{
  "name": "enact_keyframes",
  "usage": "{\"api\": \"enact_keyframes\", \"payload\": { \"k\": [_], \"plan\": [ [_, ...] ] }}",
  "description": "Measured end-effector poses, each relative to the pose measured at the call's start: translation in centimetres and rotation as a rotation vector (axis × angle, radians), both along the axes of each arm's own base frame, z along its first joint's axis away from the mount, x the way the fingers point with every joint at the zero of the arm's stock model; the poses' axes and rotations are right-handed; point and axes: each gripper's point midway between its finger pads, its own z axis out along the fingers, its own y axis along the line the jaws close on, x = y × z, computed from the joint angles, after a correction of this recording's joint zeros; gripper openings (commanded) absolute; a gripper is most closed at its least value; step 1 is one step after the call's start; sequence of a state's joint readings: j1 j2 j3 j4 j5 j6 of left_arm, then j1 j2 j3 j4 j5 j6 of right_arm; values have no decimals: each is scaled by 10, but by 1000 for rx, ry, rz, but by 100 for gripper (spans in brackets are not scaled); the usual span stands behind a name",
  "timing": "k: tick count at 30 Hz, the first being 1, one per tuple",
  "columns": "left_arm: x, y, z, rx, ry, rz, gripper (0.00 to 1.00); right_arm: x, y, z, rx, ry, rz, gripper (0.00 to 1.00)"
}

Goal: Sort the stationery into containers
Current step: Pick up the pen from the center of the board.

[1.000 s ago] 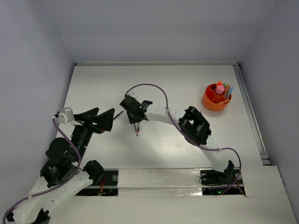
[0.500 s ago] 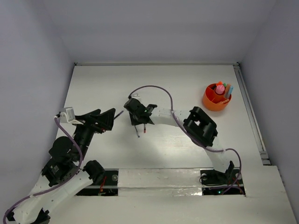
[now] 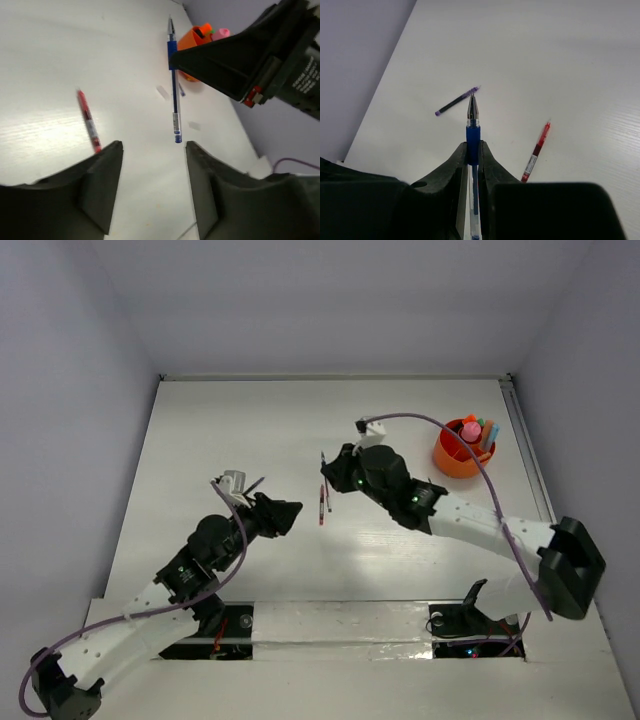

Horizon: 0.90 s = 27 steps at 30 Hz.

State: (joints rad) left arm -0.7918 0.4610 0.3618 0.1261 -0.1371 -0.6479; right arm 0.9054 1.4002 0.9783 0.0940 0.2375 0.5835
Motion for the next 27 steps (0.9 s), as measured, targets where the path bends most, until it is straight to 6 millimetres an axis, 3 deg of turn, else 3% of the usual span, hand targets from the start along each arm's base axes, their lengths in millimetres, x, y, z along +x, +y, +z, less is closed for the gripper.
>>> {"api": "enact_keyframes", "payload": {
  "k": [2, 7, 12, 17, 22, 27],
  "plan": [
    [0, -10, -14, 5, 16, -36, 33, -5, -13, 8, 33, -24, -10, 0],
    [6, -36, -16, -19, 16, -111, 38, -17, -33, 2, 83, -40, -21, 0],
    [12, -51, -28, -6, 32, -152, 41, -14, -34, 9, 125, -68, -26, 0],
    [15, -59, -26, -18, 12, -172, 49, -12, -32, 11, 165, -73, -23, 0],
    [15, -68, -20, -43, -15, -208, 49, -13, -27, 17, 213, -74, -8, 0],
    [15, -79, -29, -35, 2, -250, 47, -15, -23, 16, 234, -62, 12, 0]
  ]
}}
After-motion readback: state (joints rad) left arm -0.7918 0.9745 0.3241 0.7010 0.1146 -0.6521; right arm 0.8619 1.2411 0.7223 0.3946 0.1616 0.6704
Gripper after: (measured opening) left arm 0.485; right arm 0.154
